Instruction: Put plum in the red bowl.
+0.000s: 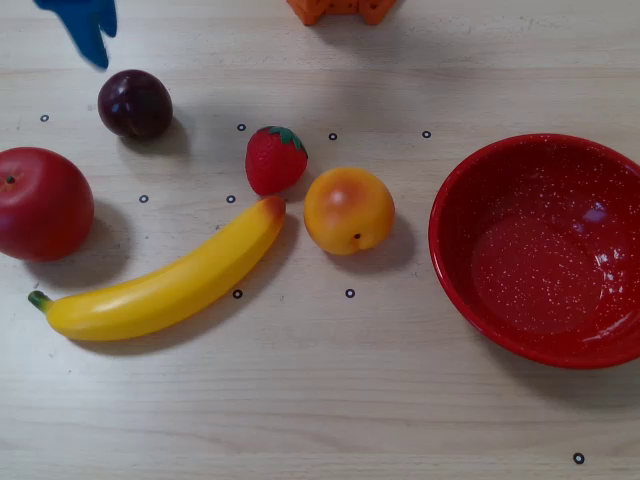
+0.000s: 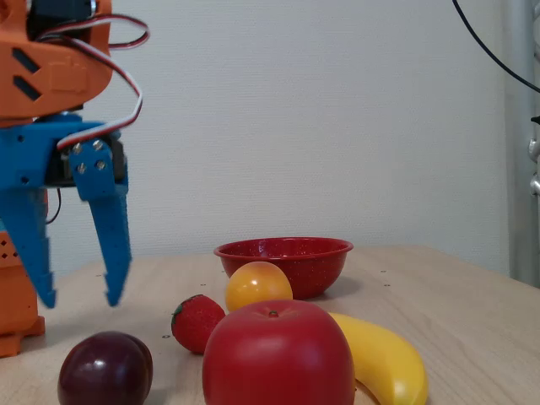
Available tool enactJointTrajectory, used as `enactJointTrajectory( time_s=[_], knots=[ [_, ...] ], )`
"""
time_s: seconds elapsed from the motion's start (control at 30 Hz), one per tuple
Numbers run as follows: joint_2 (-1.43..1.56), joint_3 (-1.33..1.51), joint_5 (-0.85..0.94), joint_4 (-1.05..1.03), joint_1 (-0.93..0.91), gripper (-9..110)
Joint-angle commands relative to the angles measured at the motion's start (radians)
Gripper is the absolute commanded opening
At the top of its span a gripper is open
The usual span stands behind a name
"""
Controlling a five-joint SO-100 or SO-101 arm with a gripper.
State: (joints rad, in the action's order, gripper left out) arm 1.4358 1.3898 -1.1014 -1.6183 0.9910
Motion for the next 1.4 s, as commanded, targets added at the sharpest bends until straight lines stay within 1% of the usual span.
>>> enactJointTrajectory(
  time_s=[0.0, 0.1, 0.2, 0.77, 1.07, 1.37],
  knots=[
    [0.015, -0.103, -0.043, -0.023, 0.034, 27],
    [-0.021, -0.106, -0.071, -0.032, 0.051, 39],
    [-0.067, -0.112, -0.103, -0.054, 0.066, 47],
    [-0.169, -0.081, -0.124, -0.063, 0.063, 54],
    [-0.215, -0.058, -0.114, -0.041, 0.043, 54],
    [-0.256, -0.035, -0.141, 0.023, 0.044, 54]
  ],
)
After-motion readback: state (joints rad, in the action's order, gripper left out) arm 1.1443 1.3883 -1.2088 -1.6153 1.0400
